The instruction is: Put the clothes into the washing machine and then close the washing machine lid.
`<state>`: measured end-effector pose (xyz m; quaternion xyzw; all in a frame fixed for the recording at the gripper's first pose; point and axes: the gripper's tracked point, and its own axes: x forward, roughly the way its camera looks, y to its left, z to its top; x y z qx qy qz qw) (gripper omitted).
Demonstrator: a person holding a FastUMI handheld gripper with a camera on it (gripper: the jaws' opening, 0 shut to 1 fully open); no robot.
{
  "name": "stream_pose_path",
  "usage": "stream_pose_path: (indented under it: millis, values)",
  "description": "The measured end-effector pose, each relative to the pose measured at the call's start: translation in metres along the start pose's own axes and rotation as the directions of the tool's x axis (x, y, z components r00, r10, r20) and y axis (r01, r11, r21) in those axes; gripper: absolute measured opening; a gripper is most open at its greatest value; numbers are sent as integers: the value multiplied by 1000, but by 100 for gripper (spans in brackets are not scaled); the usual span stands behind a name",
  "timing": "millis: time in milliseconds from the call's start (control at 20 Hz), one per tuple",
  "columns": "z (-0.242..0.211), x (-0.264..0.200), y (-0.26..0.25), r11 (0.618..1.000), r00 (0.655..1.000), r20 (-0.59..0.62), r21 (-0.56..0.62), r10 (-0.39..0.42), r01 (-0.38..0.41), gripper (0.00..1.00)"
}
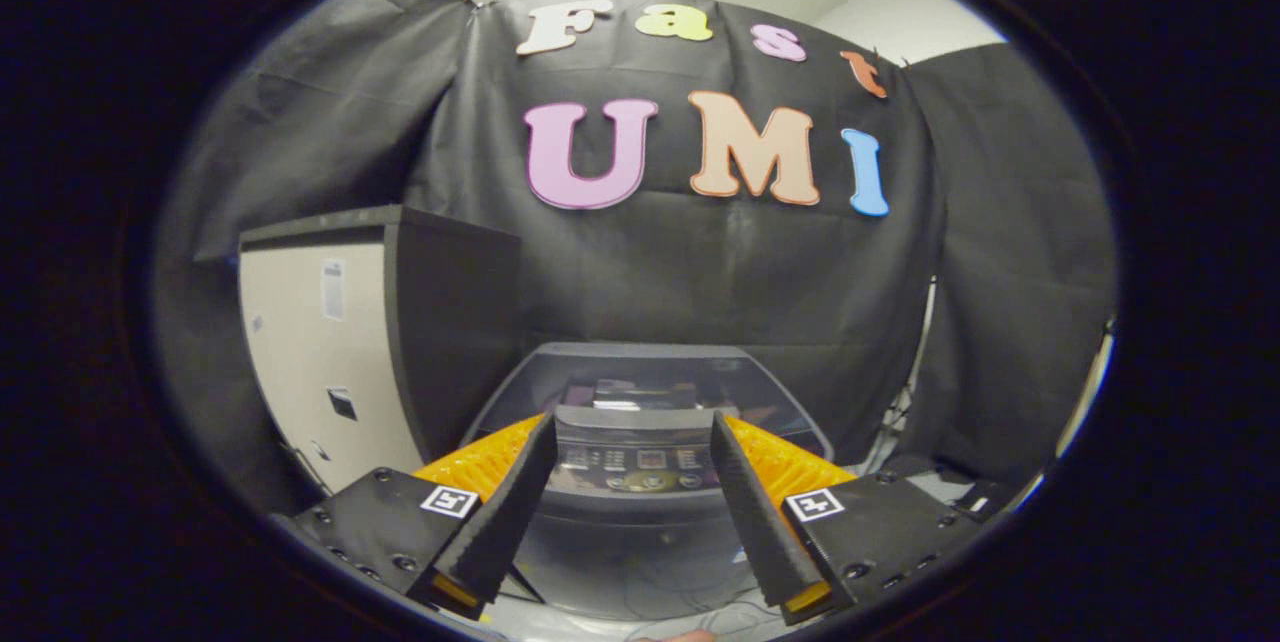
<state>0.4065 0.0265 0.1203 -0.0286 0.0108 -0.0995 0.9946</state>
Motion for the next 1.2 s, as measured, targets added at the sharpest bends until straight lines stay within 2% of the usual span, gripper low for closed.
stream_pose_path:
  millis: [100,450,750,900,1050,1100,1200]
  values:
    - [3,2,5,999,1000,19,29,20,-21,96]
    - [19,-5,-12,1000,997,81,-15,-10,12,96]
    - [46,-12,-26,999,981,191,24,29,-34,97]
    - [48,-8,-30,997,979,191,-28,71,-66,99]
    - [35,1,-73,992,989,141,-106,-51,66,98]
    - [32,6,-81,991,988,141,-105,-65,81,98]
    - [25,7,-83,998,990,137,-49,-35,42,98]
